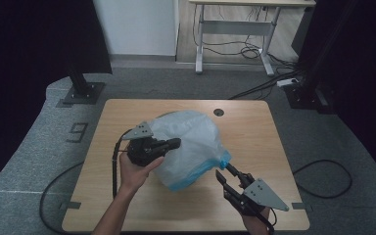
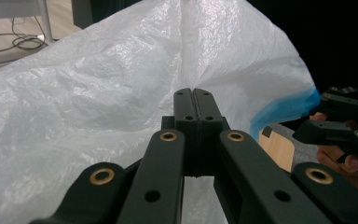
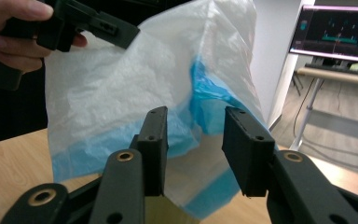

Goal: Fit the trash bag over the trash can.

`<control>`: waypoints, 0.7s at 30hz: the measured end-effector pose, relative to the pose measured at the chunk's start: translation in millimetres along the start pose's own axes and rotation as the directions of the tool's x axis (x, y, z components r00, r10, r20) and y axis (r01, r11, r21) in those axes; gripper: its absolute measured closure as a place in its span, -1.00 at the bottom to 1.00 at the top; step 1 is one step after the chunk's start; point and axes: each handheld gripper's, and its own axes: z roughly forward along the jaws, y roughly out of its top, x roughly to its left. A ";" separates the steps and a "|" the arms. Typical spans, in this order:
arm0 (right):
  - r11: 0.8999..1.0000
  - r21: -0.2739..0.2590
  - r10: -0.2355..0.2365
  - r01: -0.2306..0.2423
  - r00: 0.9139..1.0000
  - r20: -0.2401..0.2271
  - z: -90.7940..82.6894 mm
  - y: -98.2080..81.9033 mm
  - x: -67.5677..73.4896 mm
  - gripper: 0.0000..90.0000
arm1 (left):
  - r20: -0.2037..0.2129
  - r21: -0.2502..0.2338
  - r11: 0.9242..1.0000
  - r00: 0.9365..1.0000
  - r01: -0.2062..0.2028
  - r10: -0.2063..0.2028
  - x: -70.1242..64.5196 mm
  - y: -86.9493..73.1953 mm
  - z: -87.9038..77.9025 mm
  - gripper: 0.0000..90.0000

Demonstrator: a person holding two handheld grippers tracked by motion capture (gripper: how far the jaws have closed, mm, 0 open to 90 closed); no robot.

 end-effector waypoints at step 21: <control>1.000 -0.003 -0.018 0.018 1.000 -0.003 8.2 0.4 -8.6 0.98 | 0.035 -0.094 0.994 0.998 0.062 -0.059 11.7 5.1 -20.7 1.00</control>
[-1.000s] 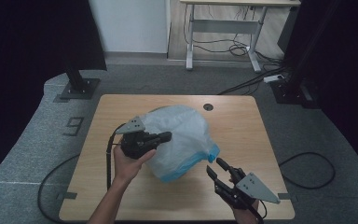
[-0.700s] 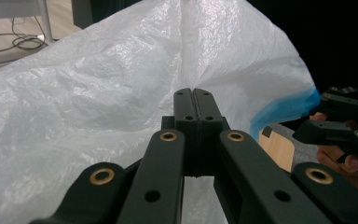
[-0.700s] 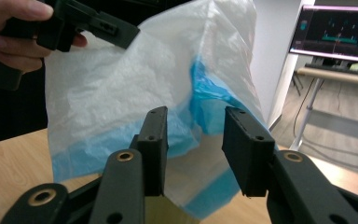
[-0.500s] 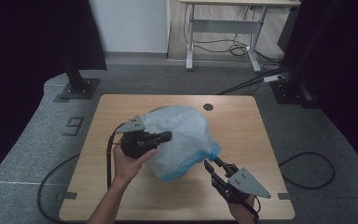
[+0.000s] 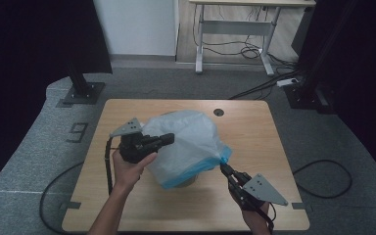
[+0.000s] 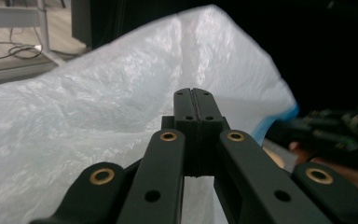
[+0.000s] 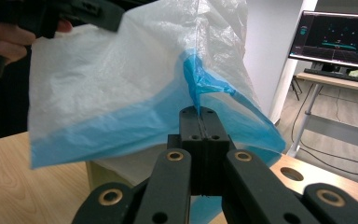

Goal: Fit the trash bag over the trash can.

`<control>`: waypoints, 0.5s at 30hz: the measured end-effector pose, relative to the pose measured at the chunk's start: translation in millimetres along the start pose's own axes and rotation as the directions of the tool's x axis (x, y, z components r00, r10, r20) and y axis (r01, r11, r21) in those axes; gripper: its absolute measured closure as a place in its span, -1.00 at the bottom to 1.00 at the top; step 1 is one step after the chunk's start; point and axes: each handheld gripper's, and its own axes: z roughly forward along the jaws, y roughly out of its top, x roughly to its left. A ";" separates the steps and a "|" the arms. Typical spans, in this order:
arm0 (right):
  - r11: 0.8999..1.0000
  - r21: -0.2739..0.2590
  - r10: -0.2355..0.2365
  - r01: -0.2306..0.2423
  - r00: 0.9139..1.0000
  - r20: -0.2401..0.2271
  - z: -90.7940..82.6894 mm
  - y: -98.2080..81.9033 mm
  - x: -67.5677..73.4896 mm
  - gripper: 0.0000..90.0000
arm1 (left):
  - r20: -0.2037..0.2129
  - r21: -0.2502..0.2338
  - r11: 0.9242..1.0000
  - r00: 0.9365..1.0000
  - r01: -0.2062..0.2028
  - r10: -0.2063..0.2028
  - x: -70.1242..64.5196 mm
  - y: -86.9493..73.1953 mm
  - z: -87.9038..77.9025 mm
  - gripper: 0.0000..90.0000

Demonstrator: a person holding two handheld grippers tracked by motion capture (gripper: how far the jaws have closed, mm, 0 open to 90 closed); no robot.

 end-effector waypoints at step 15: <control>1.000 0.011 0.004 -0.003 1.000 -0.012 9.6 2.8 -3.0 0.98 | 0.004 0.109 0.987 0.993 -0.117 0.117 -13.6 -0.6 8.0 0.56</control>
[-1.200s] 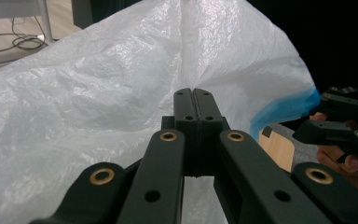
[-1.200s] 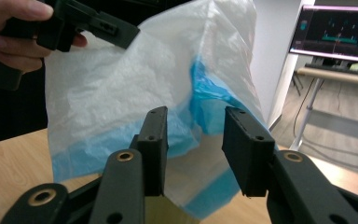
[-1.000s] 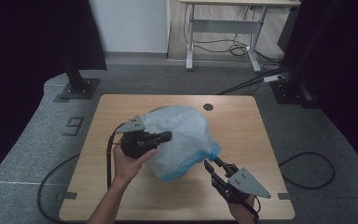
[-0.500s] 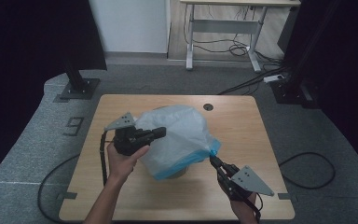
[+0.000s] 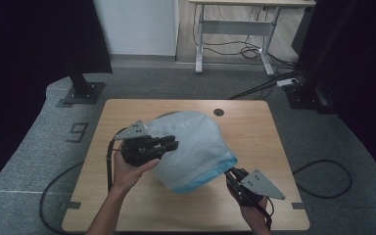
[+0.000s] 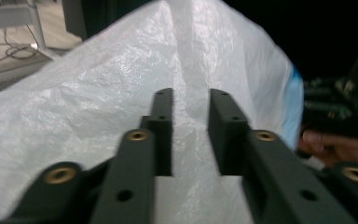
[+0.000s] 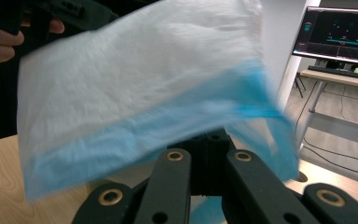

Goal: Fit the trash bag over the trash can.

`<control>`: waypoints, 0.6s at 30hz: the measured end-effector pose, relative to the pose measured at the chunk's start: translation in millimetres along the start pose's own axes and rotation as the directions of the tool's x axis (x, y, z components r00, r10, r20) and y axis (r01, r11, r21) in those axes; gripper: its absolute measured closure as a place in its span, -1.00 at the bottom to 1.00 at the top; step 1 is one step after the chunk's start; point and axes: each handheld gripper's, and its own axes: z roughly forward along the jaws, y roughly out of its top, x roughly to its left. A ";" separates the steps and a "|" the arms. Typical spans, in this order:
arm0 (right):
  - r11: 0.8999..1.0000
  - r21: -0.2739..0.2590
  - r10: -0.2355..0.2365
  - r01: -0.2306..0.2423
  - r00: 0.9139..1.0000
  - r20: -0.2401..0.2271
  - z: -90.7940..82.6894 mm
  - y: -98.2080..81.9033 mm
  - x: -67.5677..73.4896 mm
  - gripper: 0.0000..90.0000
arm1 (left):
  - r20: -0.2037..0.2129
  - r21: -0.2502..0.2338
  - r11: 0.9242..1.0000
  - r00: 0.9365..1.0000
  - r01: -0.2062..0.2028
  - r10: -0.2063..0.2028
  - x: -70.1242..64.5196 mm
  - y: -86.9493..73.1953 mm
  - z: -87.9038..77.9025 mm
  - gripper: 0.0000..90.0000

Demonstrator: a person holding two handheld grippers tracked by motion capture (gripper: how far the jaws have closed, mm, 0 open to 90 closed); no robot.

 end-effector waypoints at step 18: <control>1.000 -0.013 -0.002 0.002 1.000 -0.028 1.7 7.4 7.3 0.98 | -0.001 0.163 0.985 0.998 -0.065 0.066 -21.9 1.5 47.2 0.19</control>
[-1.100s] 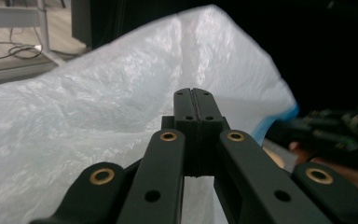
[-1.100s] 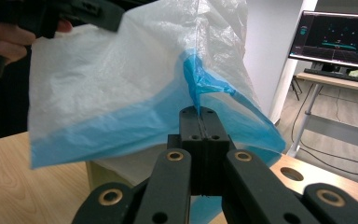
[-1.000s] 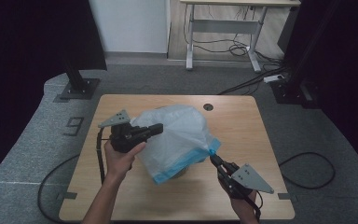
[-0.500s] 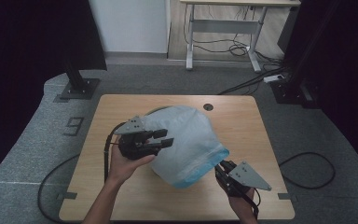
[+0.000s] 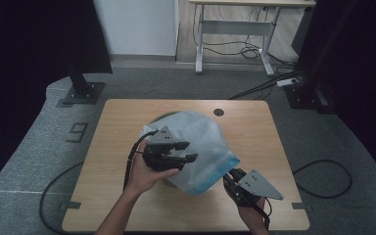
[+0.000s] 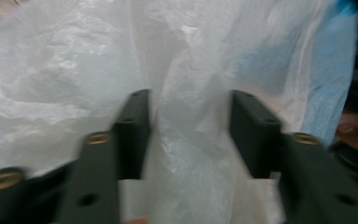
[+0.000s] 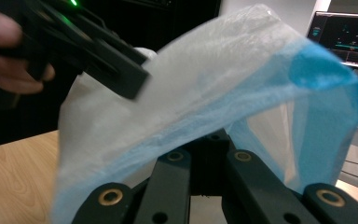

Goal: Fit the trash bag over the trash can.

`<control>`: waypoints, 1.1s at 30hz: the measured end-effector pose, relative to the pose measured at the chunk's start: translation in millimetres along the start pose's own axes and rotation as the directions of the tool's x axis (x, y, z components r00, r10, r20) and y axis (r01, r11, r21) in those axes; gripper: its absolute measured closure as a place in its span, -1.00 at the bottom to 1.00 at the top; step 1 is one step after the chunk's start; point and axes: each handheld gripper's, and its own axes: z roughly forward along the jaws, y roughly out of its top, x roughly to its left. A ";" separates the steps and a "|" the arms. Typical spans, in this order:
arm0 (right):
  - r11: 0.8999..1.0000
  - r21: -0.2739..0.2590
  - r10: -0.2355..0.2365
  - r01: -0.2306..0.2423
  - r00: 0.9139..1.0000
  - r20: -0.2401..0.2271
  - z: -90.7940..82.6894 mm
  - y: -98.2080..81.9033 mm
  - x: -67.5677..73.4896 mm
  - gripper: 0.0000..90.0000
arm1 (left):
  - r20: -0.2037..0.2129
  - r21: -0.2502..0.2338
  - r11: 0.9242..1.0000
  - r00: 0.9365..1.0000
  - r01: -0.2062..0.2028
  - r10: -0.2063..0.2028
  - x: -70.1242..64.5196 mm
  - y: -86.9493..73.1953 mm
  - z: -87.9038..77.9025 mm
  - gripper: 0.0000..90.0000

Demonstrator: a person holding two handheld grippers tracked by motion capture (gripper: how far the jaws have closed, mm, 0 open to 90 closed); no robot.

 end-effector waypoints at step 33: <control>0.997 0.070 0.007 -0.011 0.998 0.067 2.2 -20.3 -21.1 0.98 | 0.246 -0.376 0.868 0.938 0.324 -0.244 75.3 -31.4 -70.6 1.00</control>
